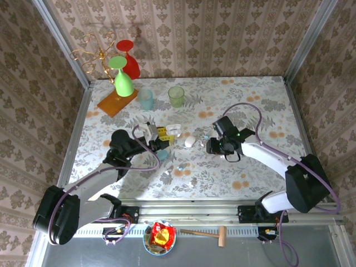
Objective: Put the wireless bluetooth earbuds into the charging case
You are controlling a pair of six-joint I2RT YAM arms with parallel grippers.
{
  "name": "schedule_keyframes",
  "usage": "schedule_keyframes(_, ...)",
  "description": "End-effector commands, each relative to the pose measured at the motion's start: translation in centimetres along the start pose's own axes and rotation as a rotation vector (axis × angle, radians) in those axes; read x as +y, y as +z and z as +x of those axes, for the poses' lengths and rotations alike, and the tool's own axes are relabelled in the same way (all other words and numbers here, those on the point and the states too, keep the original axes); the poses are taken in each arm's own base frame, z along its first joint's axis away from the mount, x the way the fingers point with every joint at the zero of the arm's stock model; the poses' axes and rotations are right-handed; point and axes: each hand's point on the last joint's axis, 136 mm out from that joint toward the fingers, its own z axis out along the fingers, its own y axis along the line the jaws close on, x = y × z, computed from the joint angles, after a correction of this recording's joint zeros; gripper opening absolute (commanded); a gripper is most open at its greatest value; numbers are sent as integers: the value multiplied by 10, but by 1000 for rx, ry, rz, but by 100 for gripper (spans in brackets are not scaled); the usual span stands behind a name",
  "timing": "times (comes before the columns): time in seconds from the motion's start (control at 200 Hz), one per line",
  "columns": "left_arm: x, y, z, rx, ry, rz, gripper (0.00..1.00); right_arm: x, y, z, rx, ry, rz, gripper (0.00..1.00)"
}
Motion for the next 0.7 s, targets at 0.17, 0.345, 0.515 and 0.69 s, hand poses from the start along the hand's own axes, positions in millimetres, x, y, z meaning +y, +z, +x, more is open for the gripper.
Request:
schedule_keyframes(0.17, 4, -12, -10, -32, 51, -40, 0, 17, 43, -22, 119, -47, 34, 40)
schedule_keyframes(0.345, 5, -15, -9, -23, 53, -53, 0, 19, 69, -31, 167, -61, 55, 36)
schedule_keyframes(0.515, 7, -15, -10, -18, 60, -54, 0, 21, 86, -39, 196, -56, 63, 28)
schedule_keyframes(0.69, 8, -16, -13, -22, 61, -62, 0, 13, 94, -36, 220, -39, 94, 25)
